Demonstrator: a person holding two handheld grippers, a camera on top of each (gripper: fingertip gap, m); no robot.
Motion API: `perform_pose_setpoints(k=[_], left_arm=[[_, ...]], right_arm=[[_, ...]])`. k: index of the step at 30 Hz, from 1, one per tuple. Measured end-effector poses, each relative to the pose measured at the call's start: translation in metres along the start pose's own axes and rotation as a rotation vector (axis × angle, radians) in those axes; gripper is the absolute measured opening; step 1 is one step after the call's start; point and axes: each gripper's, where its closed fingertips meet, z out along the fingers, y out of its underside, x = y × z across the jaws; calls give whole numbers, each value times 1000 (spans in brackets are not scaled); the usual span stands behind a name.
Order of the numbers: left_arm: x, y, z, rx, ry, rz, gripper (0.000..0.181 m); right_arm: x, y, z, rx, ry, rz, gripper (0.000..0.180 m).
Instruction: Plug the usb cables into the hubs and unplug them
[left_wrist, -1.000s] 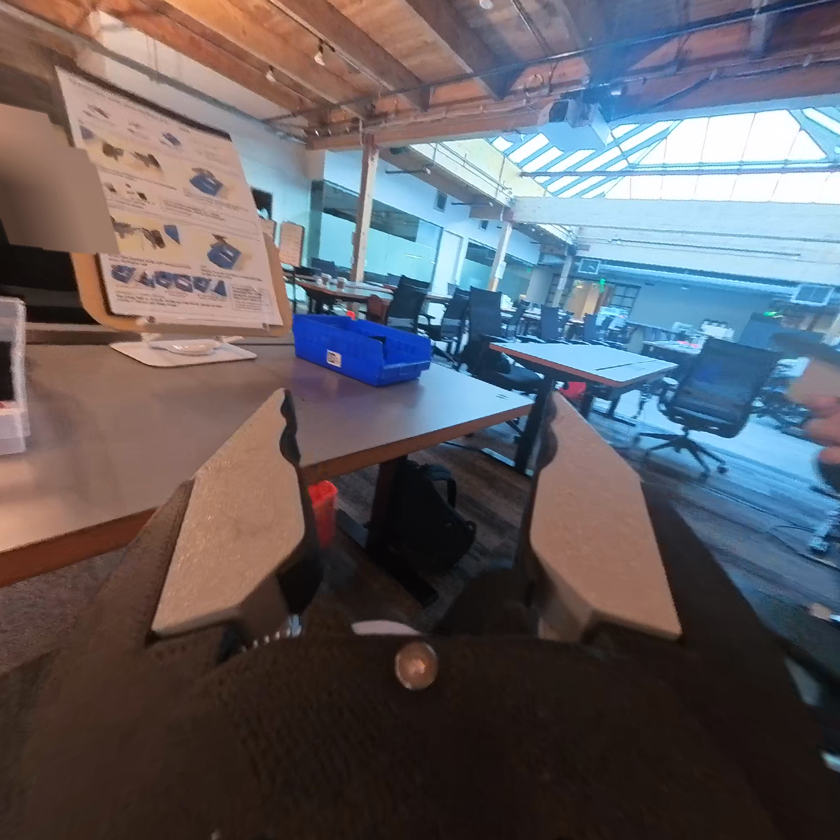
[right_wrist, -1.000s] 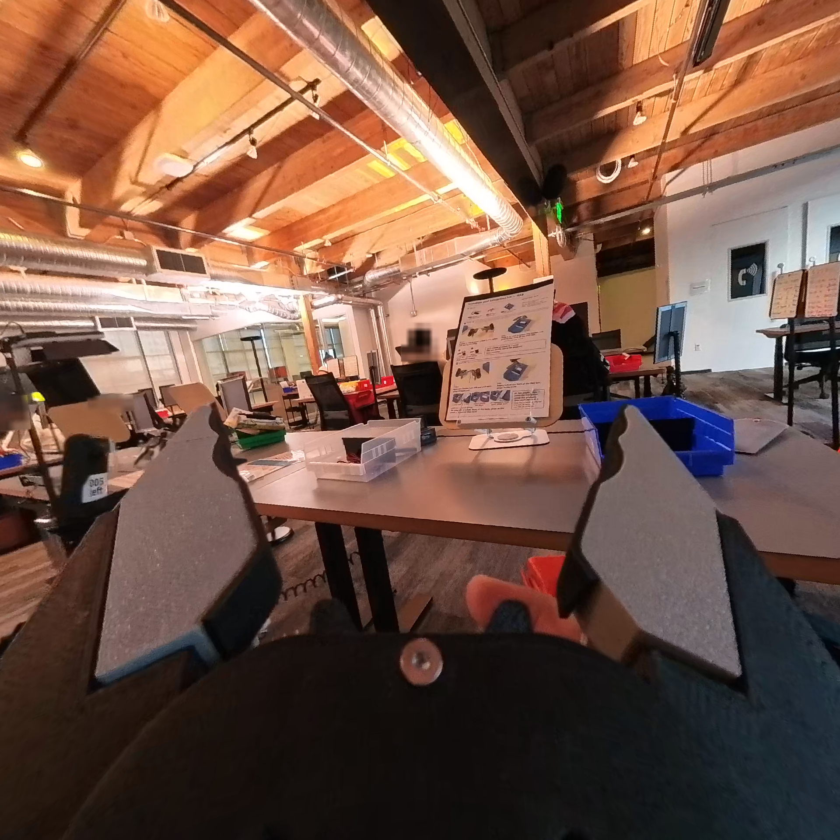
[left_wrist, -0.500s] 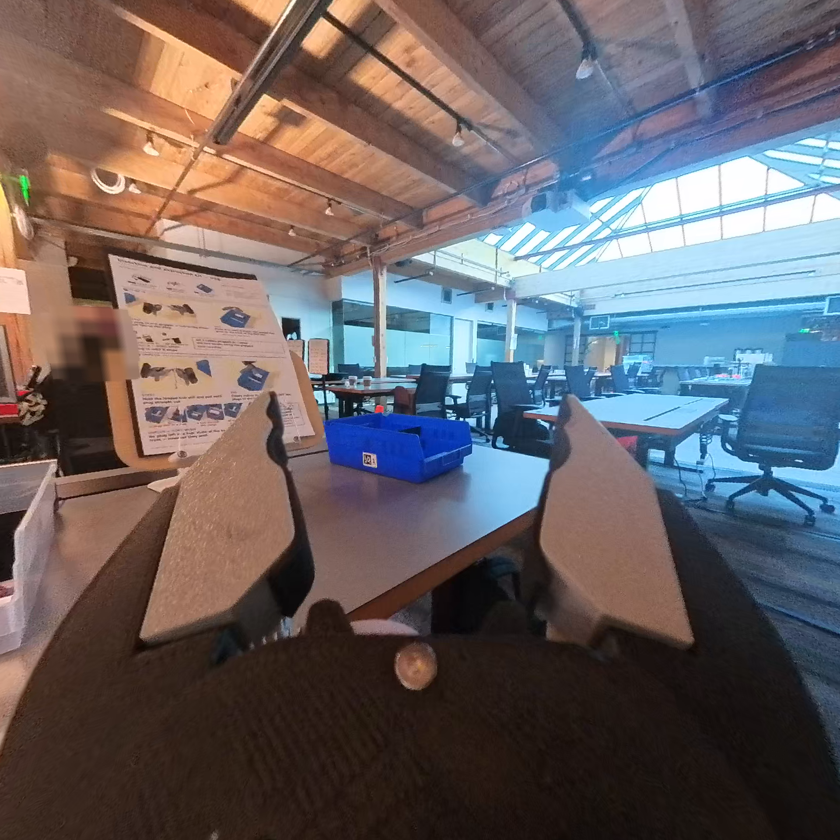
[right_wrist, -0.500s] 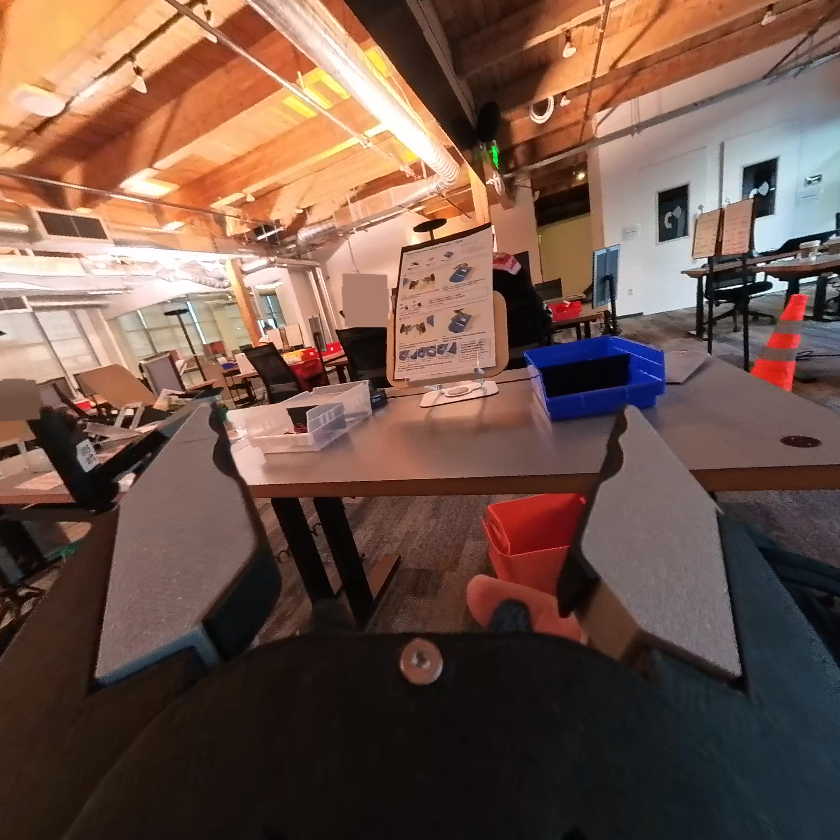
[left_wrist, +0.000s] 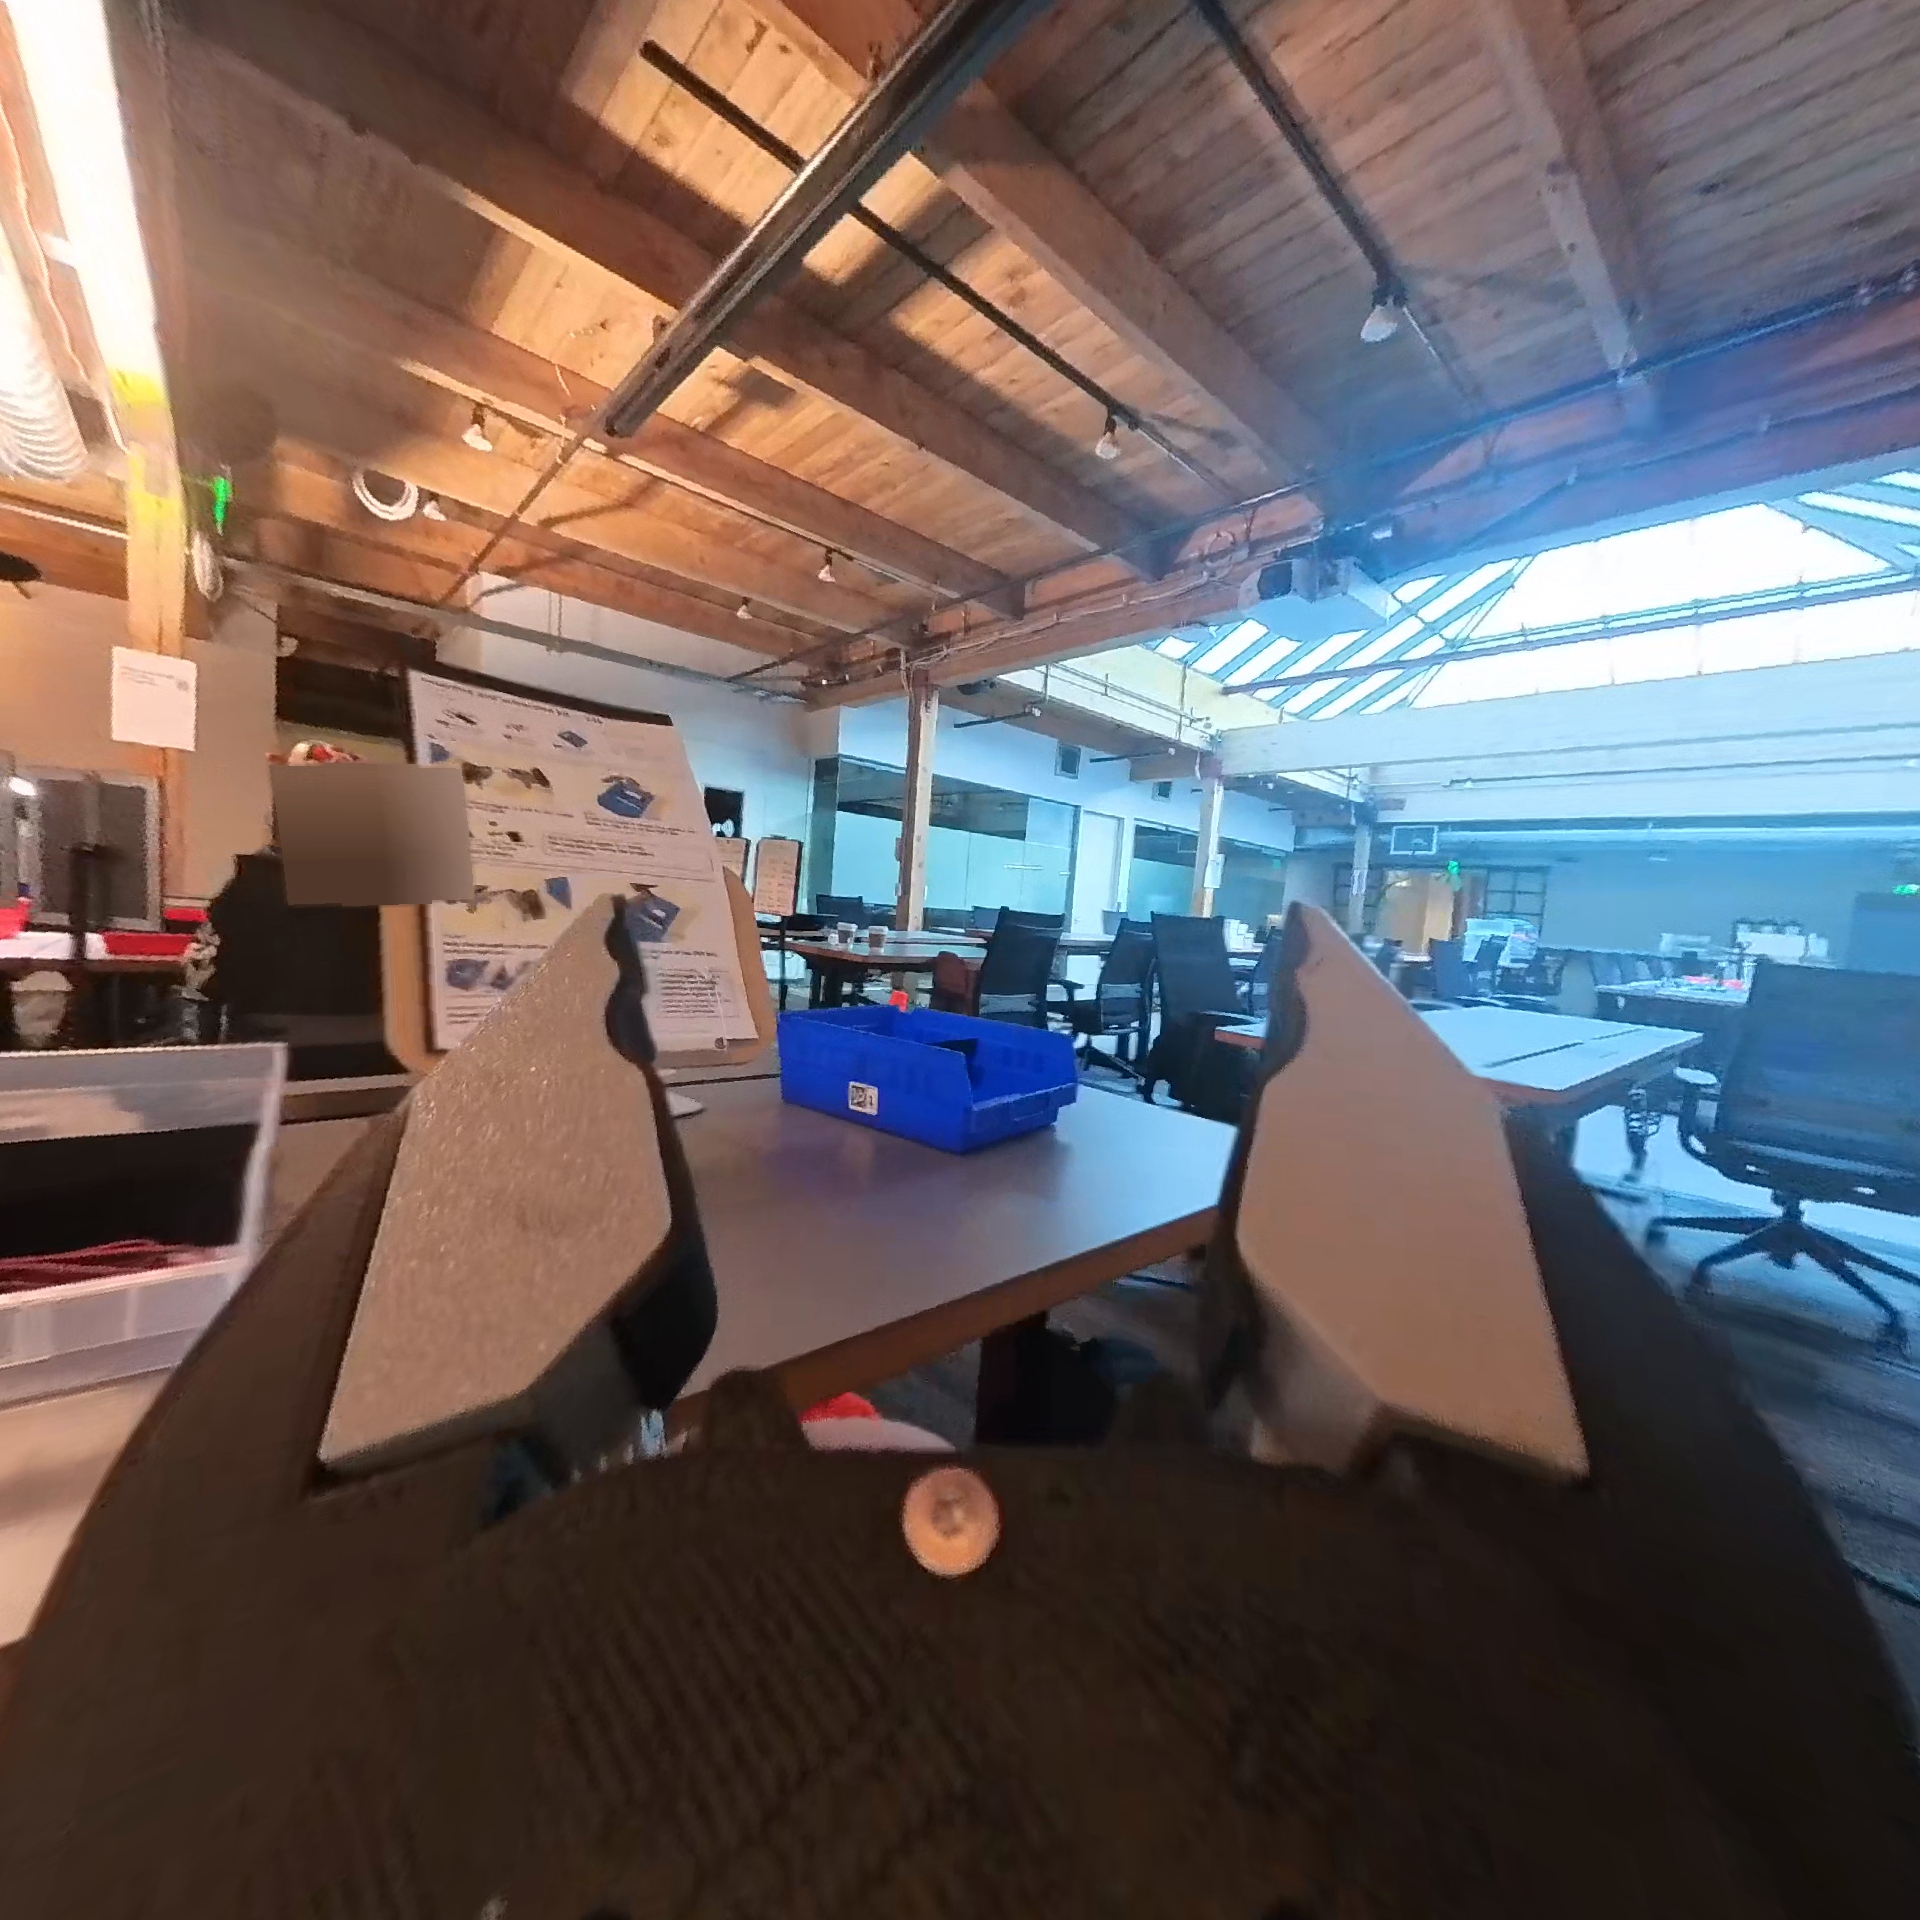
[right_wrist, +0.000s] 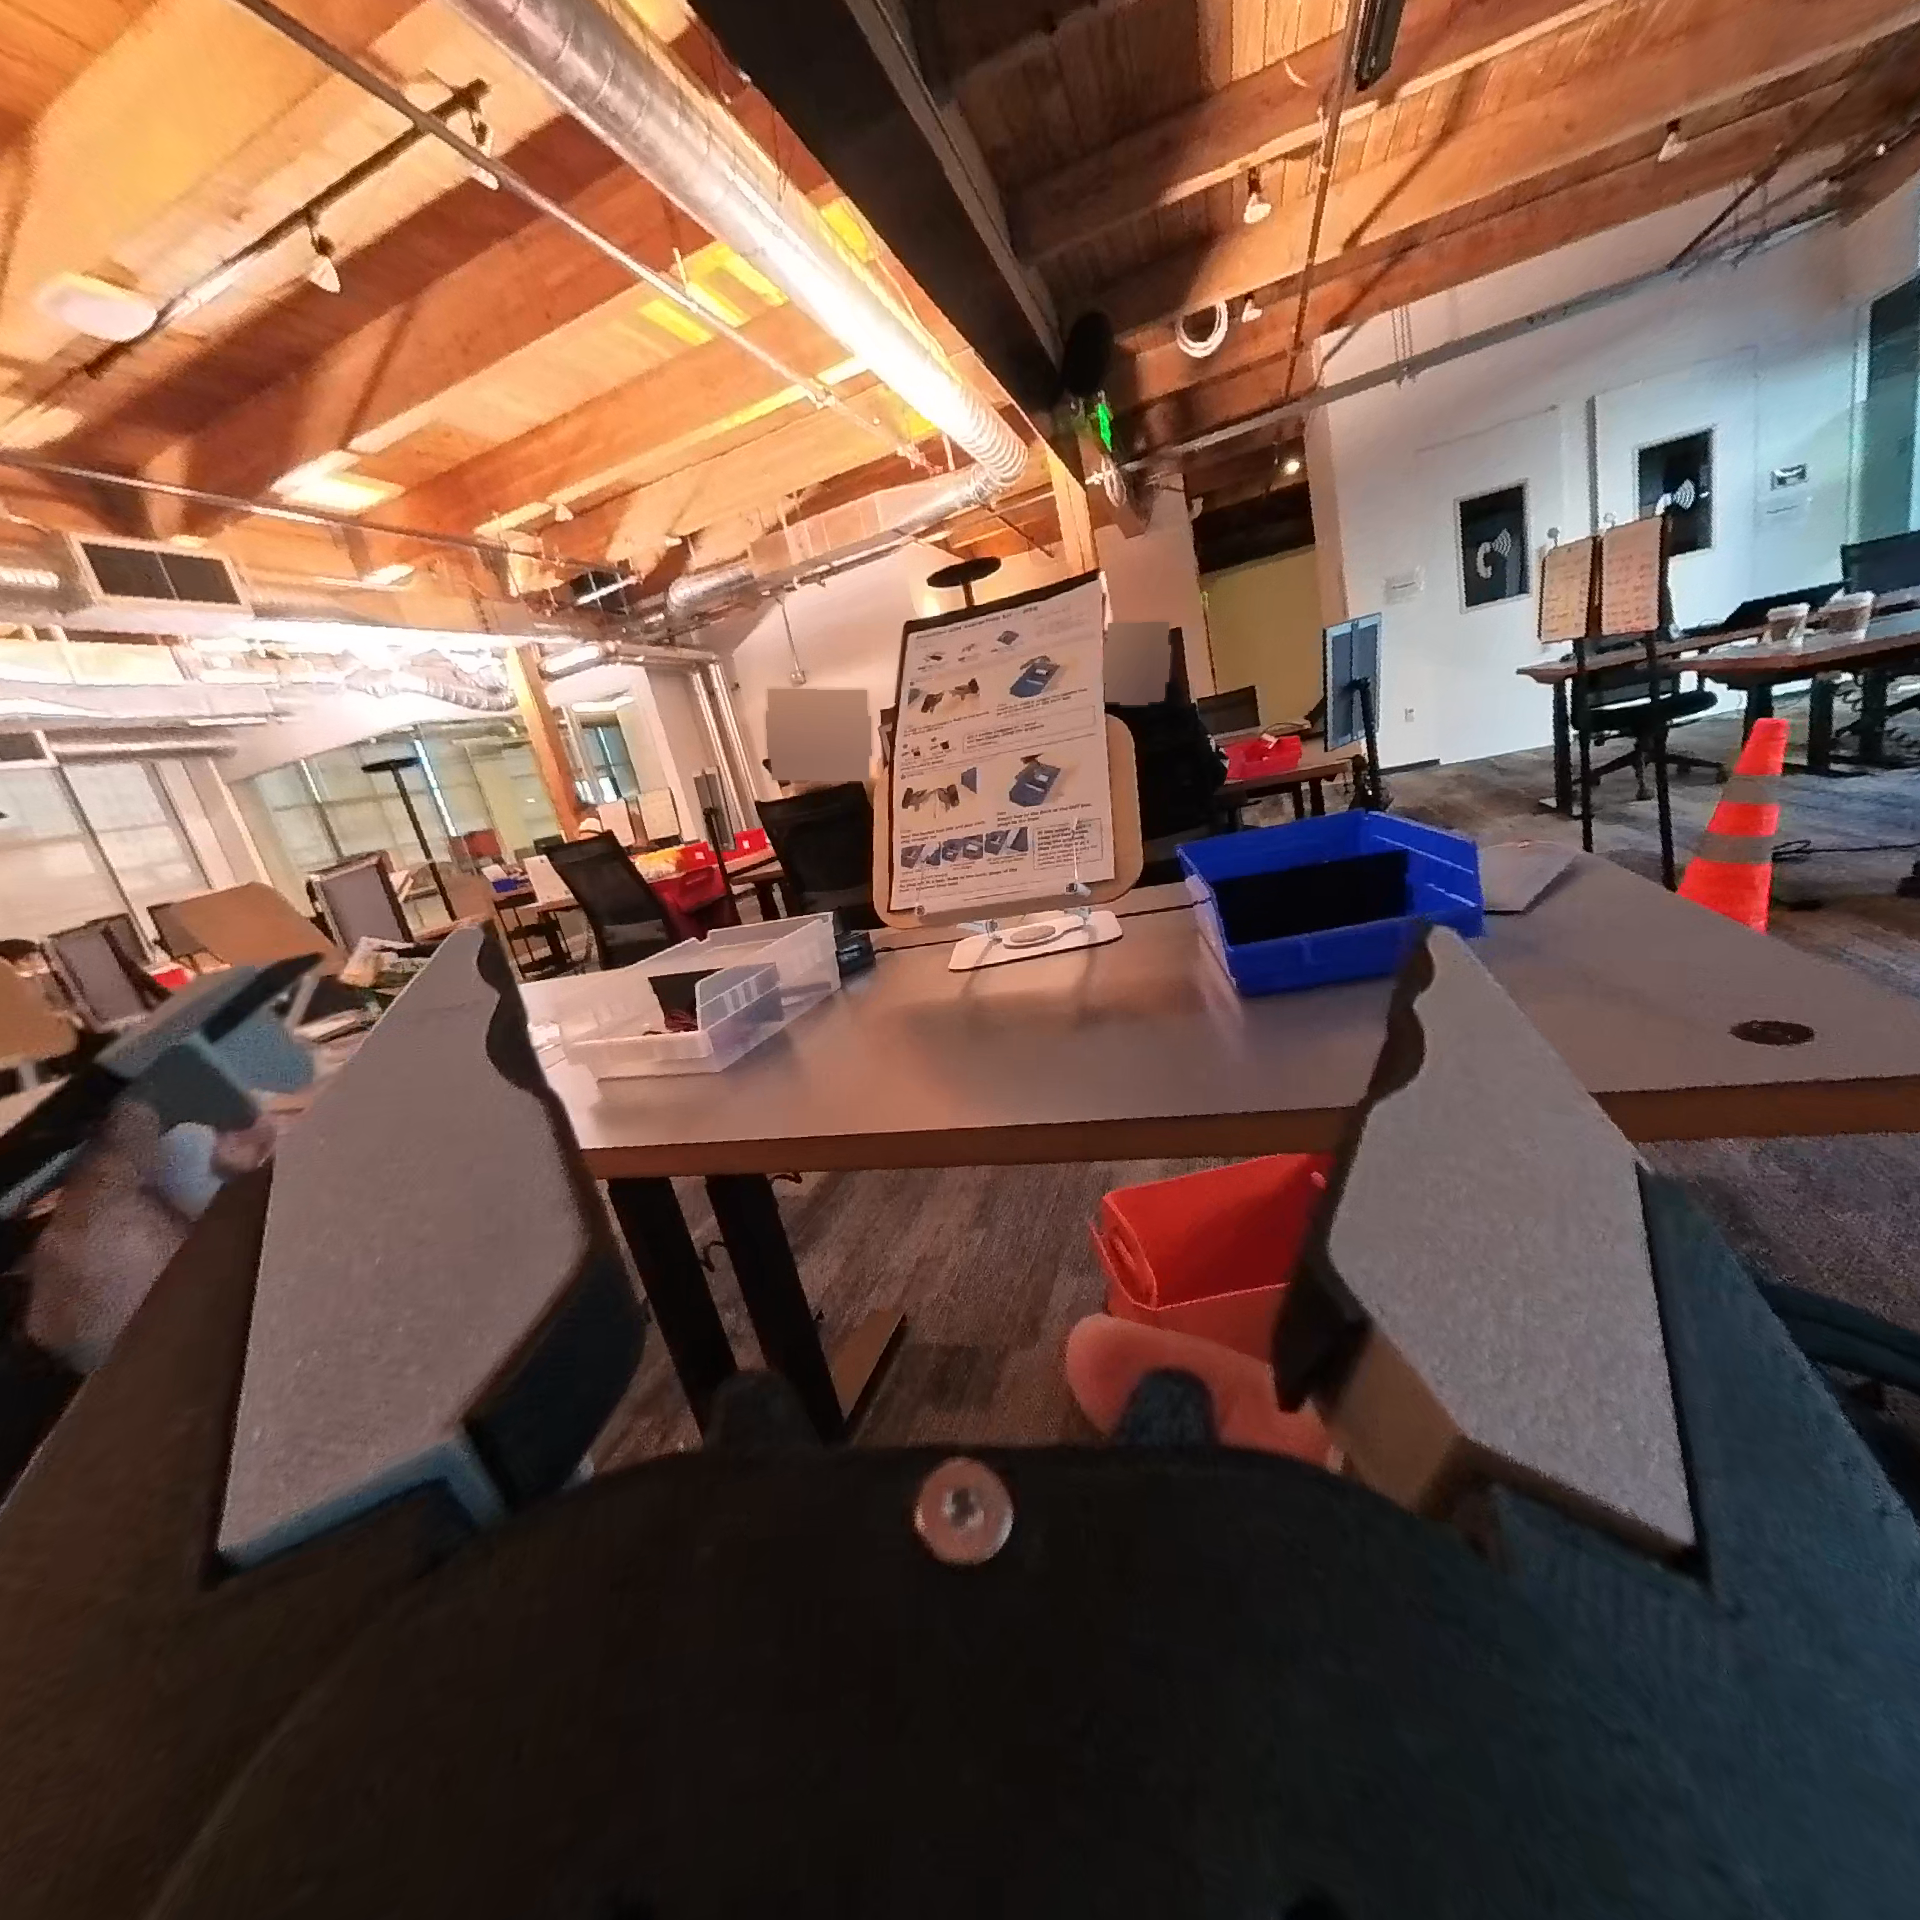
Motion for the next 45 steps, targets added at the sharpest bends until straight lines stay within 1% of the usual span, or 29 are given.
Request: perform_pose_setpoints(k=[4,8,16,20,23,27,30,32,34,35,38,39,41,45], left_arm=[[-5,-7,-33,-5,-61,49,117],[-9,-10,-53,-13,-88,78,116],[-13,-14,-76,-2,-84,57,117],[0,-15,-89,8,-17,72,119],[11,-12,-99,9,5,113,123],[11,5,-102,-31,-72,201,122],[10,6,-100,25,-129,261,108],[18,6,-99,69,-103,306,99],[26,2,-98,137,-55,325,86],[28,3,-96,135,-22,307,89],[27,13,-88,72,93,165,99],[23,15,-87,67,108,143,103],[9,19,-88,55,84,135,108],[-23,31,-97,19,19,132,110]], right_arm=[[12,-2,-3,-5,14,16,157],[15,-5,-2,0,17,17,157],[7,-10,-1,-3,13,-10,158],[5,-9,1,-5,13,-20,158],[6,-8,4,-5,16,-16,158],[4,-10,7,-4,15,-18,158],[2,-12,4,-1,13,-26,158],[2,-11,1,-3,18,-33,157],[3,-9,2,-8,19,-28,158],[5,-8,0,-10,20,-24,158],[8,-6,-1,-13,26,-23,158],[9,-5,-1,-15,28,-26,158],[10,-4,-1,-20,31,-30,158],[10,-2,1,-30,34,-36,158]])
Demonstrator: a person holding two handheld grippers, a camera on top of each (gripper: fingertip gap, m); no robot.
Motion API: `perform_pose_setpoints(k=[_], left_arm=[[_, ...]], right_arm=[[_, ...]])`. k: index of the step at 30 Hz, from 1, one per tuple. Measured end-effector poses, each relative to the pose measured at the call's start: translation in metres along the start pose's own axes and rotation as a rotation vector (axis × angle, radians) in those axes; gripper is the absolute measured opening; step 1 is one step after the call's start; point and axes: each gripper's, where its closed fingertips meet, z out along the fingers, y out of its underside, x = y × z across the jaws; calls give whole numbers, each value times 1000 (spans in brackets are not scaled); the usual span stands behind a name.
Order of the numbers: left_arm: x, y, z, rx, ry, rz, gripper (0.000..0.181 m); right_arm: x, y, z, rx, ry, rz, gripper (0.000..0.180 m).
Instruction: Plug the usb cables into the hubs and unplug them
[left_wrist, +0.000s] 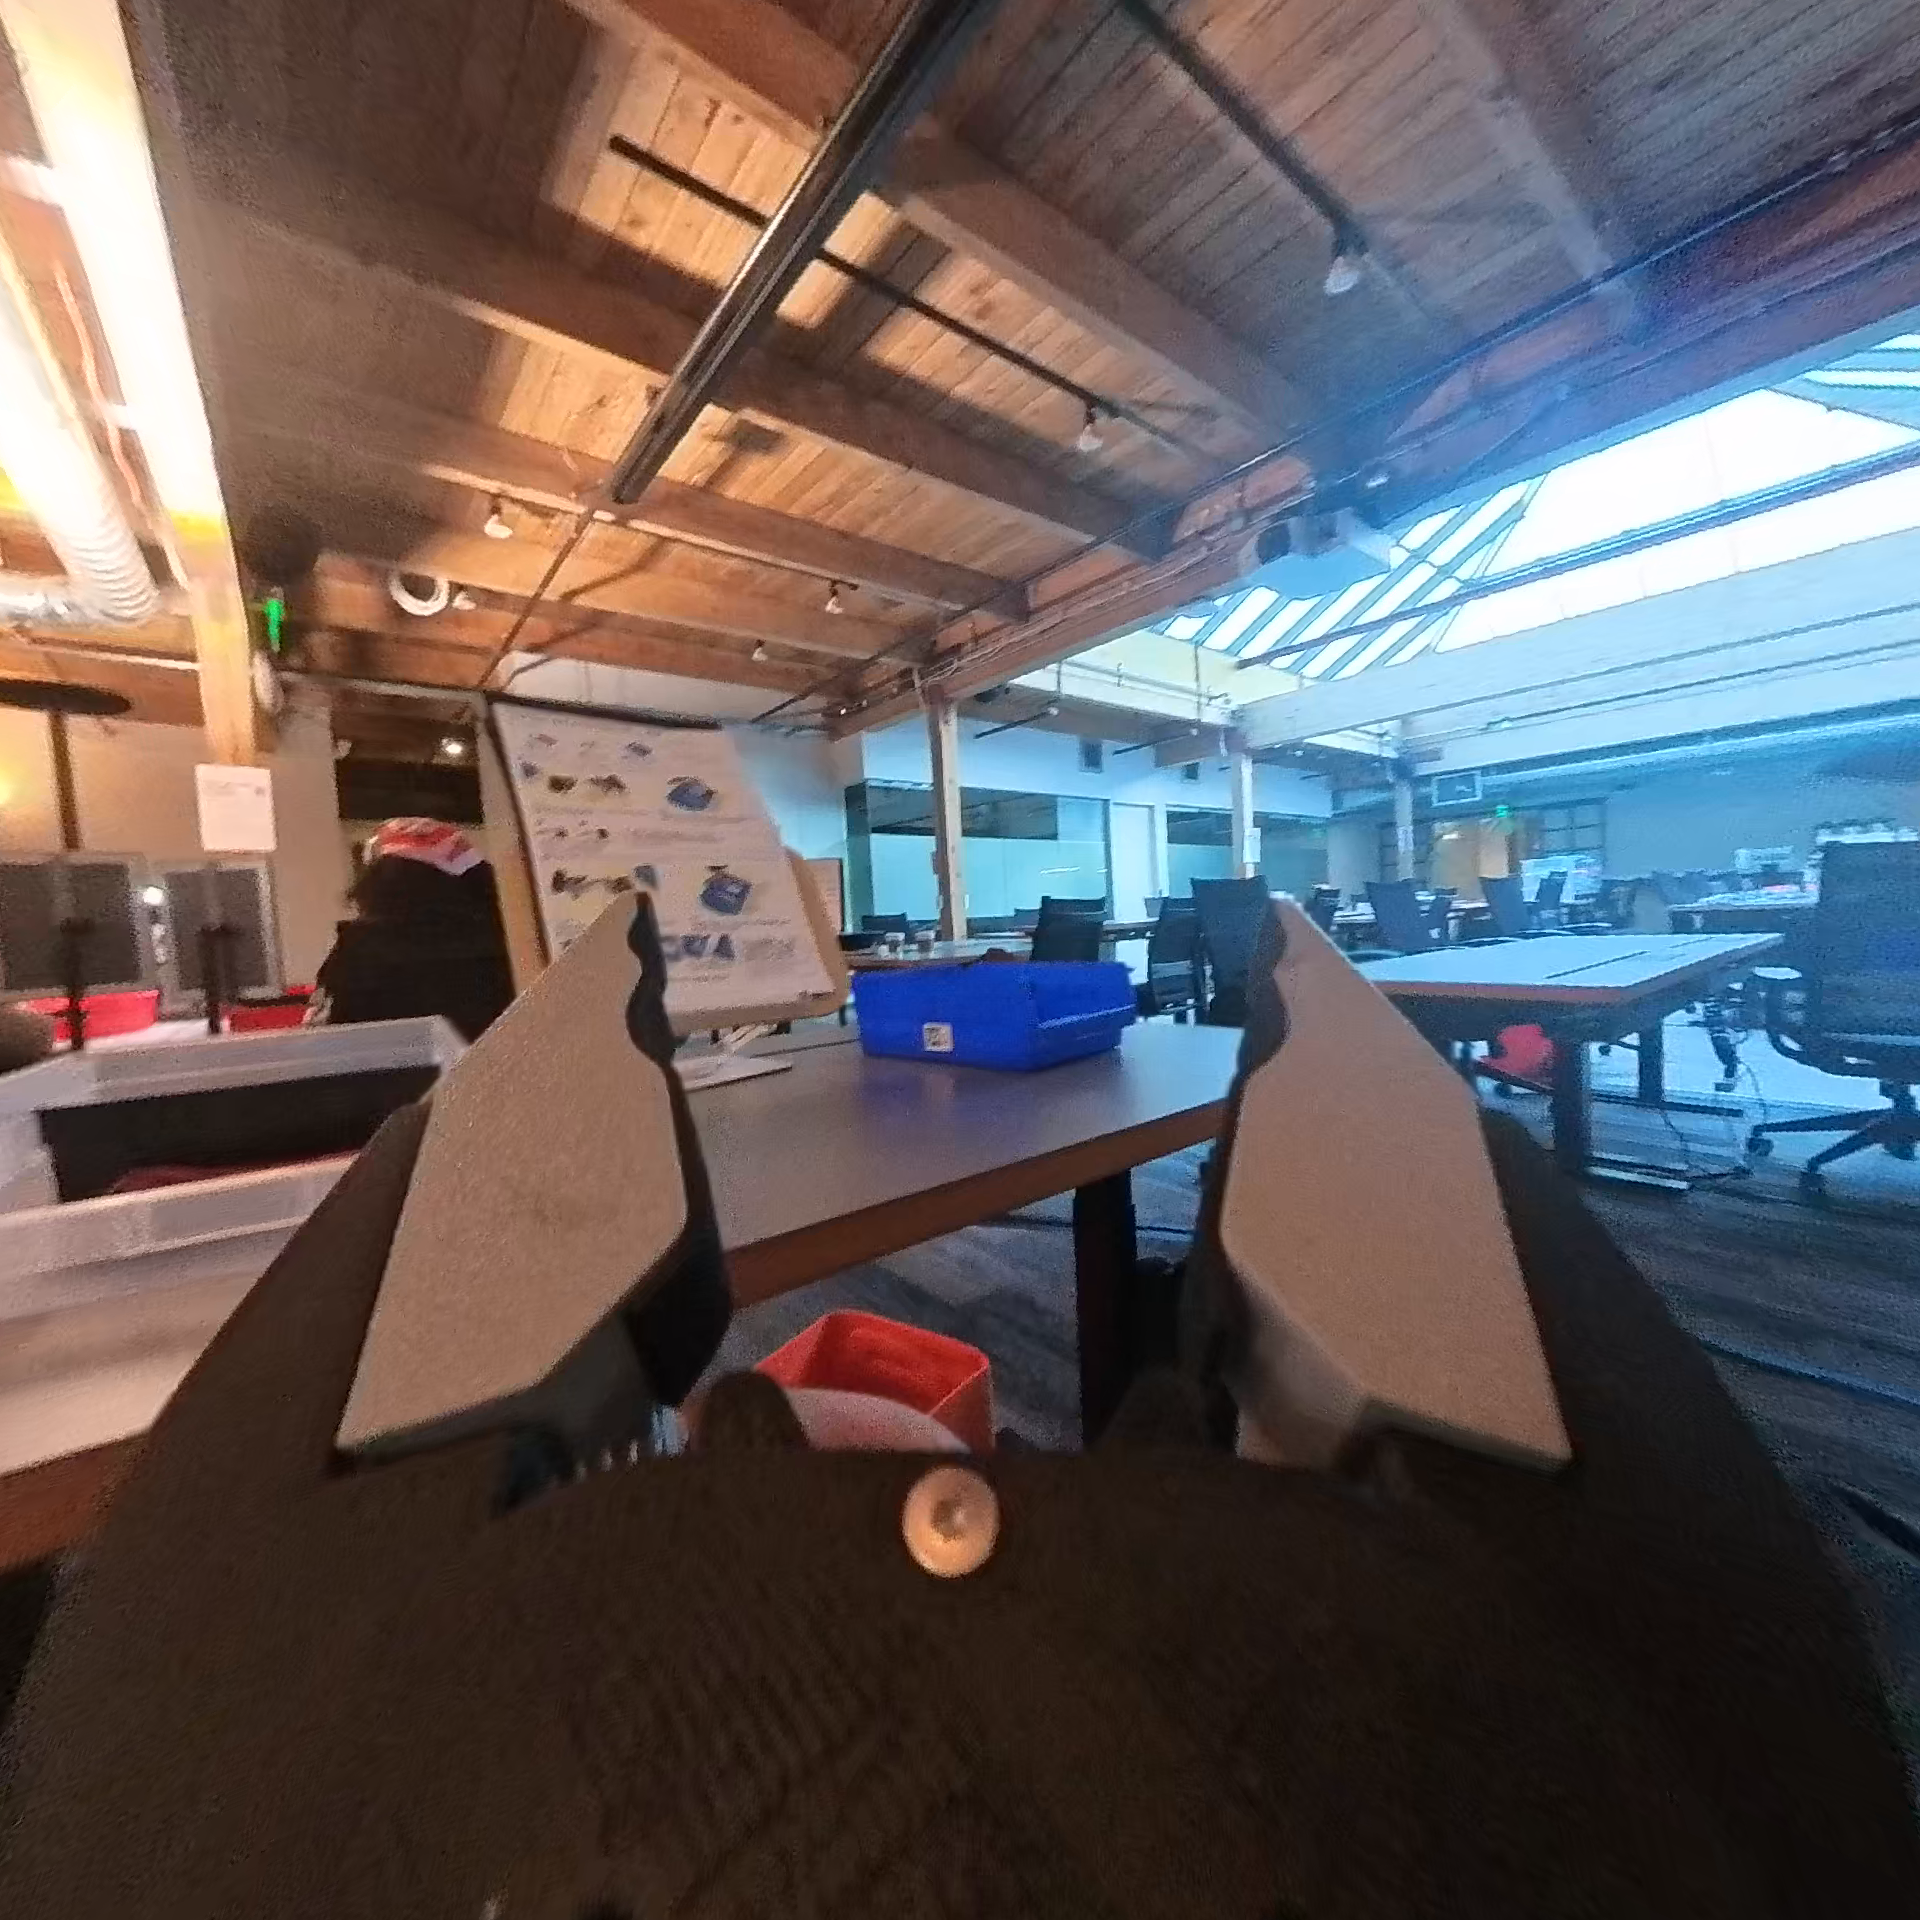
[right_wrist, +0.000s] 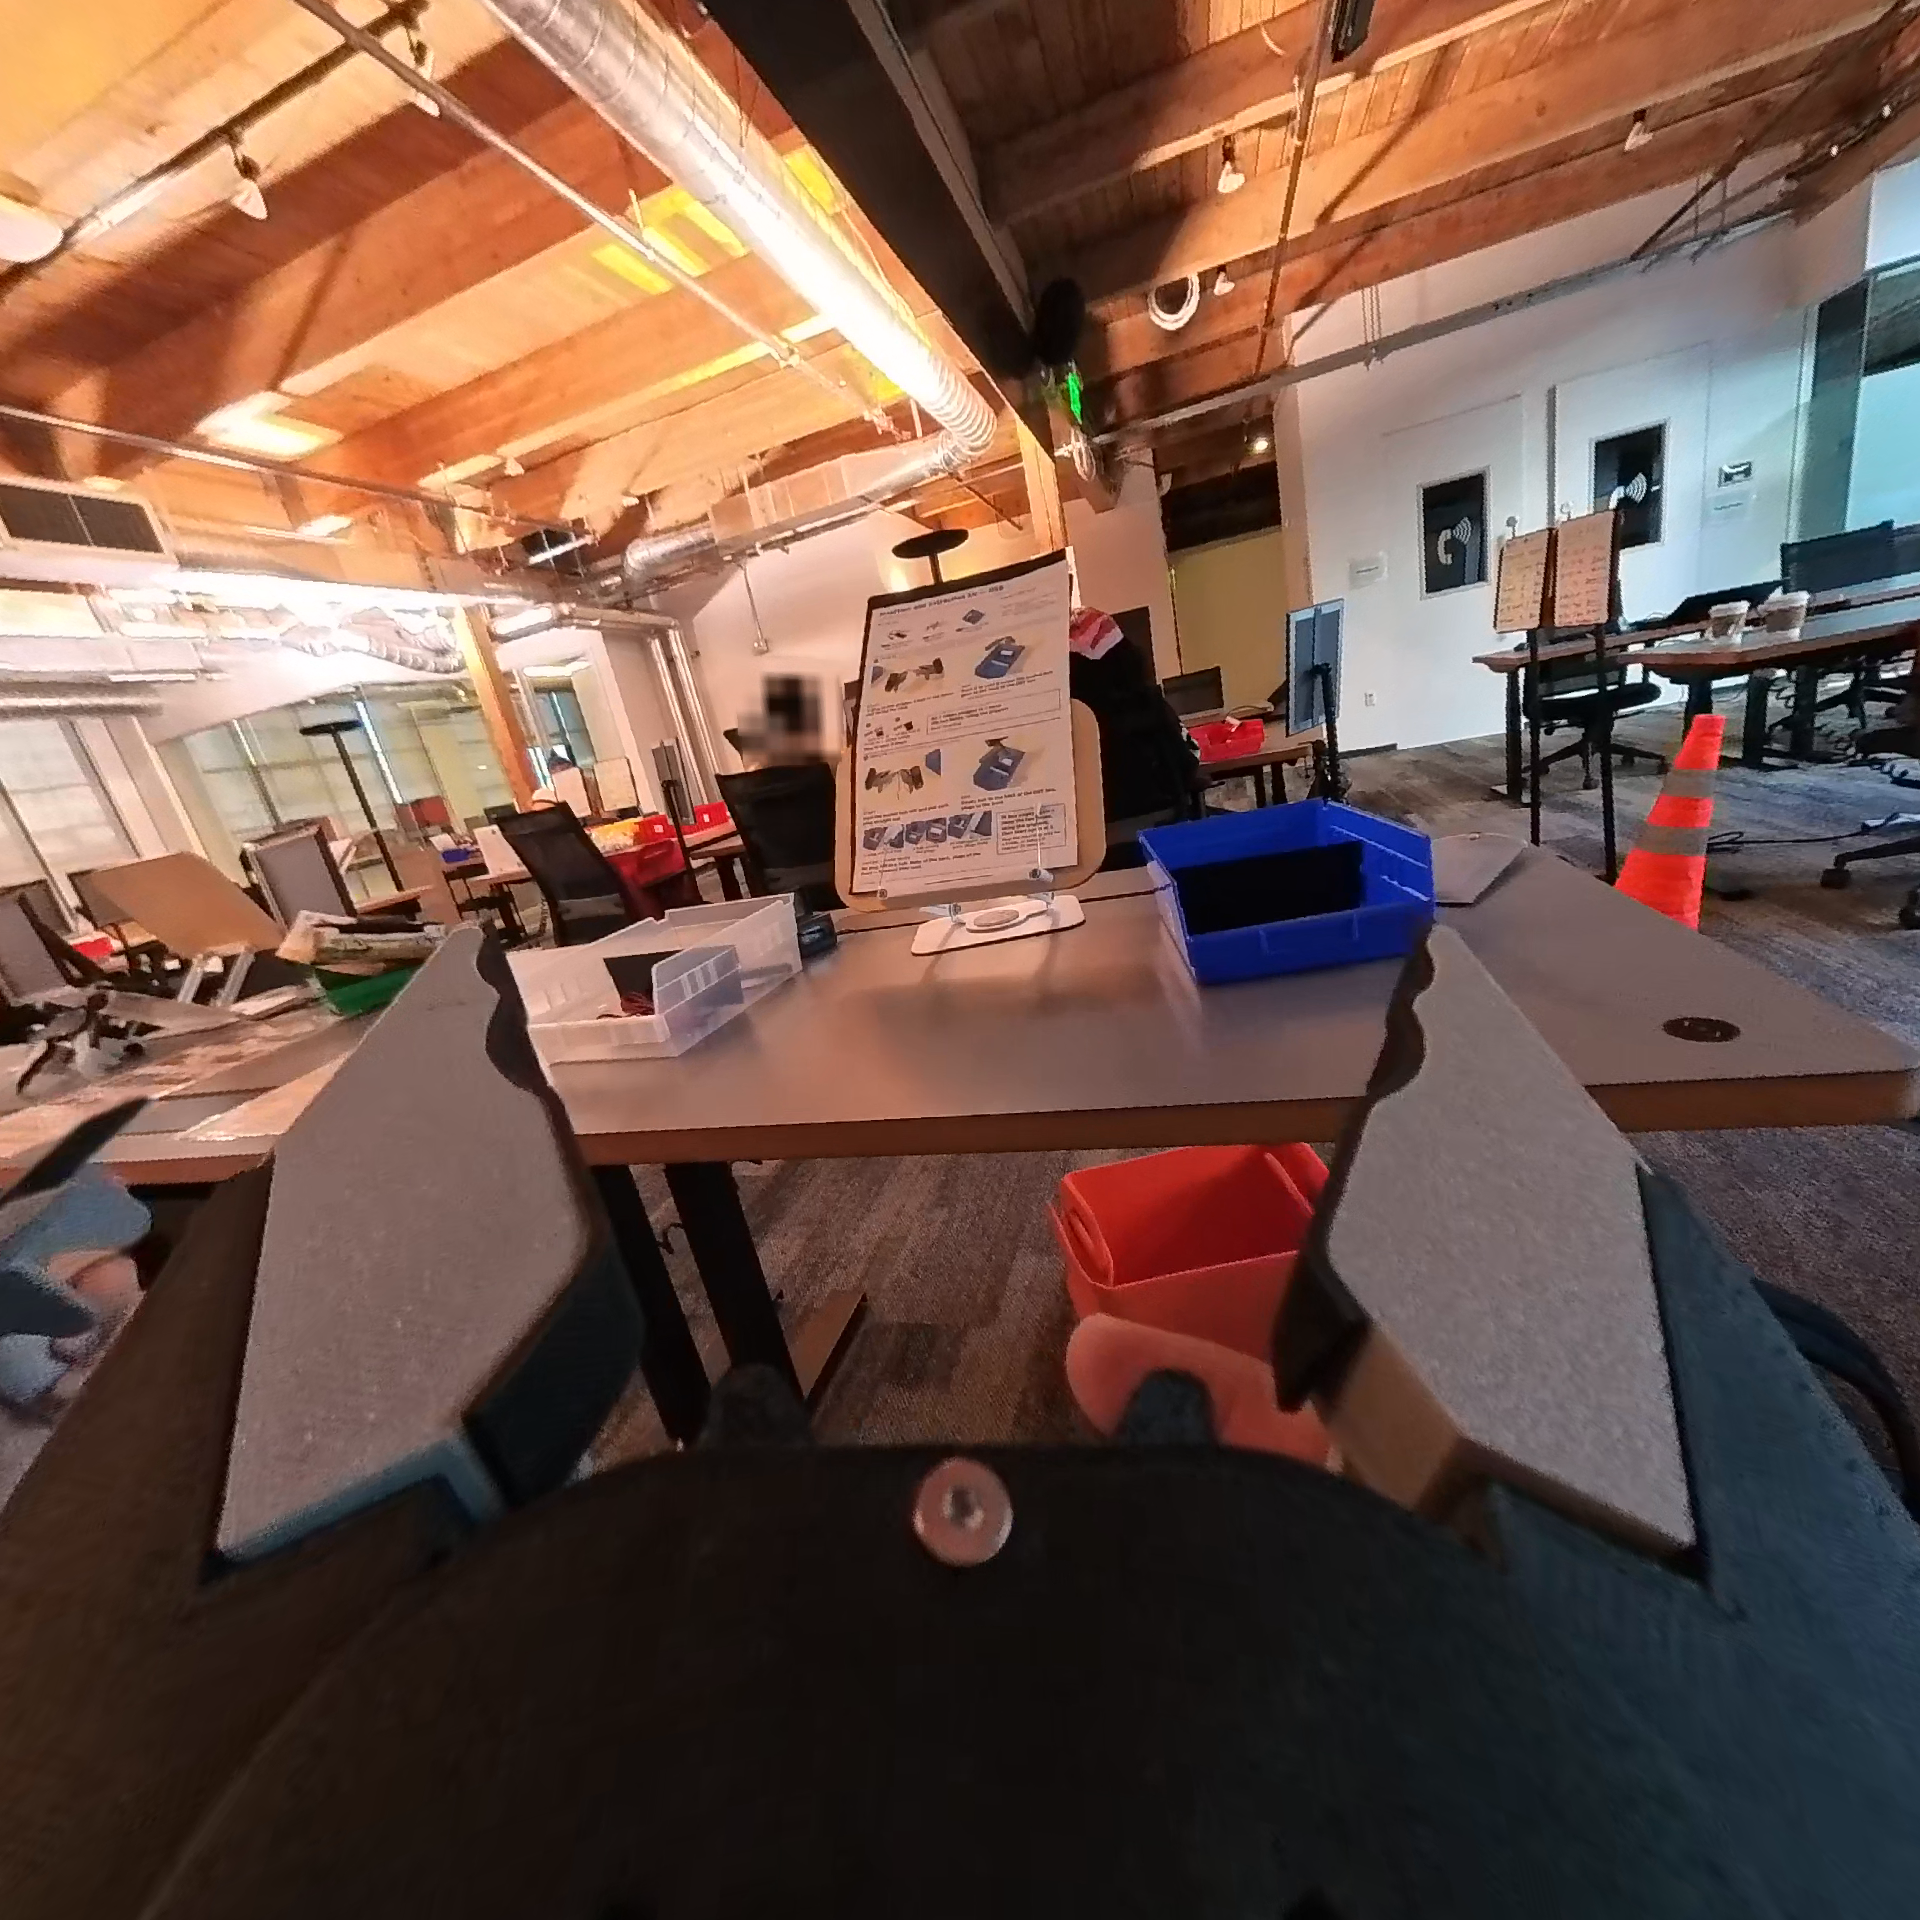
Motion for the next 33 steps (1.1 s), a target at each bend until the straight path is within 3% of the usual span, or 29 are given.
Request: perform_pose_setpoints(k=[7,15,33], left_arm=[[-48,36,-37,-59,-97,-81,111],[-62,55,-63,-88,-154,-106,113],[-37,52,-25,-145,-127,-144,103]], right_arm=[[-2,5,2,-17,3,6,158],[-3,13,10,-30,5,8,158],[28,27,15,19,71,21,158]])
